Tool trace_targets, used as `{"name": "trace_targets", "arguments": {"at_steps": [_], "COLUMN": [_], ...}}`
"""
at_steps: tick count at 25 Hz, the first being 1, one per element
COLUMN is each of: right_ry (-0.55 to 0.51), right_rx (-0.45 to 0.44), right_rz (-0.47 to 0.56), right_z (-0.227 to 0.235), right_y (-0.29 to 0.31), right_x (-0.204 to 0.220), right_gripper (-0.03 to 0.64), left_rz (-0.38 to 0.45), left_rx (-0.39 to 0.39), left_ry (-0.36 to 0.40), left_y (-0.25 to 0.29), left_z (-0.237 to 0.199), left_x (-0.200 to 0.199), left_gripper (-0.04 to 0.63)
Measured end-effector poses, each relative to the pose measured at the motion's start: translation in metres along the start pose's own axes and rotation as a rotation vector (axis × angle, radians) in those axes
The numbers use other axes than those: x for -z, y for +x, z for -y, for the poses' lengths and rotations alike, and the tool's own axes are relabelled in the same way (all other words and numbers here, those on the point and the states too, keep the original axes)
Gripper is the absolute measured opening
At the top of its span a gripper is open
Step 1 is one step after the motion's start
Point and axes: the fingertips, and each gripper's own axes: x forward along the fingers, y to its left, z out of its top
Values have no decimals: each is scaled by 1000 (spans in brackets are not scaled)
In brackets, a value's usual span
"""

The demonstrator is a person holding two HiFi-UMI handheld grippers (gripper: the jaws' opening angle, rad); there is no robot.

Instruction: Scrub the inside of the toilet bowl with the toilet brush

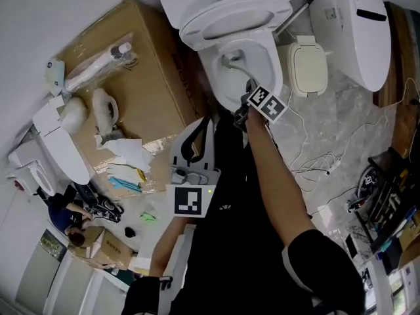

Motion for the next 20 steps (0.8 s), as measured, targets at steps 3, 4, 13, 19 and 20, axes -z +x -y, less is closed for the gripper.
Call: {"name": "trace_targets", "arguments": {"at_steps": [3, 4, 13, 19, 20], "right_ry": [28, 22, -137, -354, -394], "right_rx": [-7, -9, -8, 1, 3], "right_rz": [-21, -25, -86, -165, -181], "right_z": [-4, -6, 8, 32, 37], "right_y": [12, 14, -2, -17, -19], "right_x": [9, 11, 30, 41, 44], "right_gripper": [123, 123, 121, 123, 121], "left_rz": [-7, -7, -15, 3, 1], "left_rx": [-1, -2, -2, 11, 14], "left_ry": [-8, -9, -25, -40, -43], "left_y": [1, 2, 3, 7, 7], "left_z": [-7, -9, -13, -6, -5], "left_x": [7, 8, 13, 10, 11], "left_gripper": [8, 8, 8, 8, 8]}}
